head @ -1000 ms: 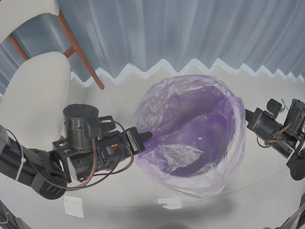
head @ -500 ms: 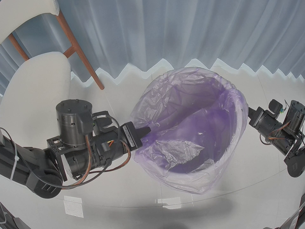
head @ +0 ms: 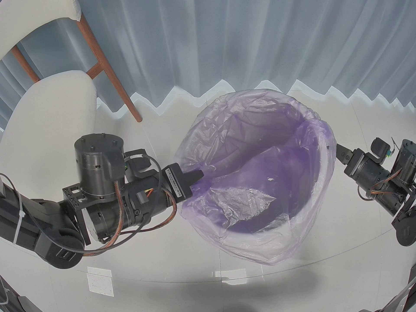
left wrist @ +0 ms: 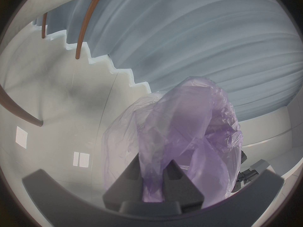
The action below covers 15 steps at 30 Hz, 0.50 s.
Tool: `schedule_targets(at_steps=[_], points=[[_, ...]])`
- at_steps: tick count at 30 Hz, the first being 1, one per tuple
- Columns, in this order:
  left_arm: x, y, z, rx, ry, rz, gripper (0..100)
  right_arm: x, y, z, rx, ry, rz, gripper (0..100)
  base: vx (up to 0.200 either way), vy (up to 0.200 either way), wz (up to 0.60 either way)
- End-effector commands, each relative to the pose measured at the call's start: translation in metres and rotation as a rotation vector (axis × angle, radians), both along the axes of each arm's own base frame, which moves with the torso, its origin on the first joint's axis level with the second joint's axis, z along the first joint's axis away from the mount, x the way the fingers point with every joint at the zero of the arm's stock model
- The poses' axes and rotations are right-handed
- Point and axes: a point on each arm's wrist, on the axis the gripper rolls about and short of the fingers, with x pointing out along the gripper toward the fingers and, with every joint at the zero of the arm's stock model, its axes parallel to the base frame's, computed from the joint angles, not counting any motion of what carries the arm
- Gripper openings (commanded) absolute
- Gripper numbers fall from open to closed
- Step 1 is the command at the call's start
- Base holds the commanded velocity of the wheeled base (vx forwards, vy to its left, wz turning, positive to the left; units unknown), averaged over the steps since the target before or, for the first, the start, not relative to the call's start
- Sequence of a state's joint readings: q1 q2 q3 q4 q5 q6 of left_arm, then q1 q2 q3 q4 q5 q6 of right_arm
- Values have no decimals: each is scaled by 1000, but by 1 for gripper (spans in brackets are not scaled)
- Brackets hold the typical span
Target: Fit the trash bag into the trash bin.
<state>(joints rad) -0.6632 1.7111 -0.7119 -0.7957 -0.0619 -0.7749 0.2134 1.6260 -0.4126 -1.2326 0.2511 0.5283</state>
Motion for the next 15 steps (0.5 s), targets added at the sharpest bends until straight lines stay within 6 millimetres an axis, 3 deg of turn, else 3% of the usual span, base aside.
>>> schedule_targets(at_steps=[1,7,10,11,12,15], points=[[5,3,-1,6,-4,21,0,-11,-21,17,12,-59,-73,100,0,0,0],[17,8,5,2,-26,59,0,-25,-39,28,22,-21,-145,100,0,0,0],[33,11,0,27,-35,89,0,-25,-51,28,13,55,-201,100,0,0,0],[47,9,-11,79,-40,99,0,-20,-60,24,8,116,-245,100,0,0,0],[48,9,-12,82,-40,100,0,-20,-61,24,7,119,-249,100,0,0,0],[66,4,-40,199,-40,87,0,-7,-73,0,-50,246,-292,100,0,0,0]])
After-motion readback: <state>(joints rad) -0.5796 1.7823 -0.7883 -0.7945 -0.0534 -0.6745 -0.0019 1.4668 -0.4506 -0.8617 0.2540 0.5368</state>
